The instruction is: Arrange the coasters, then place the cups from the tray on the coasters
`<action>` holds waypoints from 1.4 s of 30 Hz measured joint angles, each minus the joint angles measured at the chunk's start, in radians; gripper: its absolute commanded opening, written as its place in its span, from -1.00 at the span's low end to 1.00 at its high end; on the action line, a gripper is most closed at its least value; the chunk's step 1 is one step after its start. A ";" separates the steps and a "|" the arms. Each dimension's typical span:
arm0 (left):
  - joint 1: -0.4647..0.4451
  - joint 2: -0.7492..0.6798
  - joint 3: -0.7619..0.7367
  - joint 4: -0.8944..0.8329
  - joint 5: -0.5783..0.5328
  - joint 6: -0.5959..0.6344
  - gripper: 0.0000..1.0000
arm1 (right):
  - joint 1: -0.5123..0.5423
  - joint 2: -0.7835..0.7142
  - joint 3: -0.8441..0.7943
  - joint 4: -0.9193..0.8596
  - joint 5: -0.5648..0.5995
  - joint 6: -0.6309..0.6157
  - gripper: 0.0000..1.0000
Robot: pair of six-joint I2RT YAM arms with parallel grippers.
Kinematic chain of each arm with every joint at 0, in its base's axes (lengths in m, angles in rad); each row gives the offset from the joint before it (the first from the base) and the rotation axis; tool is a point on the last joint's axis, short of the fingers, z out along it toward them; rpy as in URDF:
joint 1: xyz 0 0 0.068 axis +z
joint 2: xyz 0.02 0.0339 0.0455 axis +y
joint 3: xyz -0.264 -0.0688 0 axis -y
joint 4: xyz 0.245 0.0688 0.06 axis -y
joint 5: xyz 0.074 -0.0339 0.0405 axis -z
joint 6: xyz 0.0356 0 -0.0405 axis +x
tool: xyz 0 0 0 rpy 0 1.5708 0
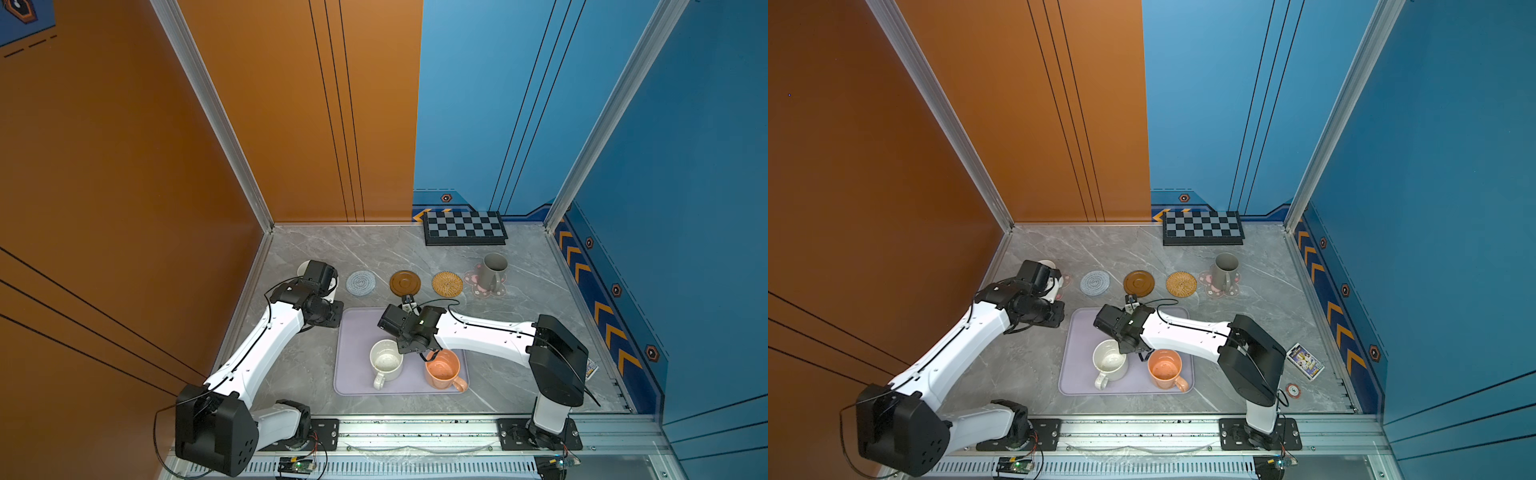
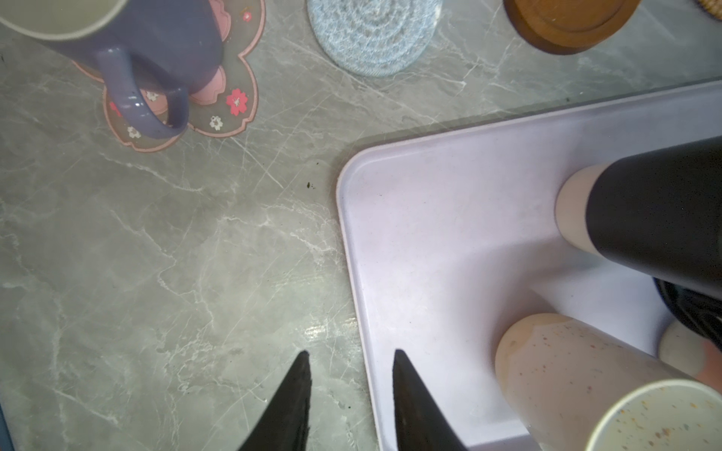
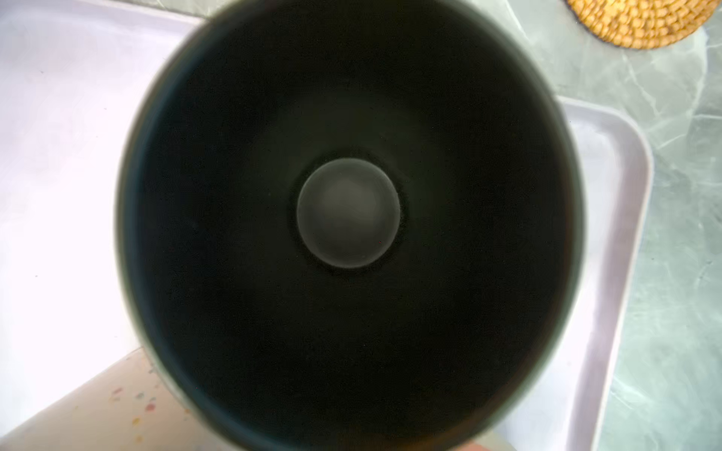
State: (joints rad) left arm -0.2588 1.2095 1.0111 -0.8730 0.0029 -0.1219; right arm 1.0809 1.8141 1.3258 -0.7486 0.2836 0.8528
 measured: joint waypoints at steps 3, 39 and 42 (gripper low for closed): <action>-0.004 -0.032 -0.006 0.000 0.015 0.000 -0.26 | 0.000 0.000 0.001 0.000 0.000 0.000 -0.64; -0.005 -0.041 -0.053 0.008 0.029 -0.026 -0.27 | -0.002 0.012 0.014 0.009 -0.030 -0.035 -0.56; -0.005 -0.039 -0.053 0.008 0.029 -0.026 -0.27 | -0.002 0.012 0.014 0.009 -0.030 -0.036 -0.65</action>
State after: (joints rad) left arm -0.2638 1.1709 0.9585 -0.8650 0.0315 -0.1482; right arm 1.0786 1.8259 1.3403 -0.7399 0.2539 0.8165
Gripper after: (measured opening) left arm 0.367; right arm 0.198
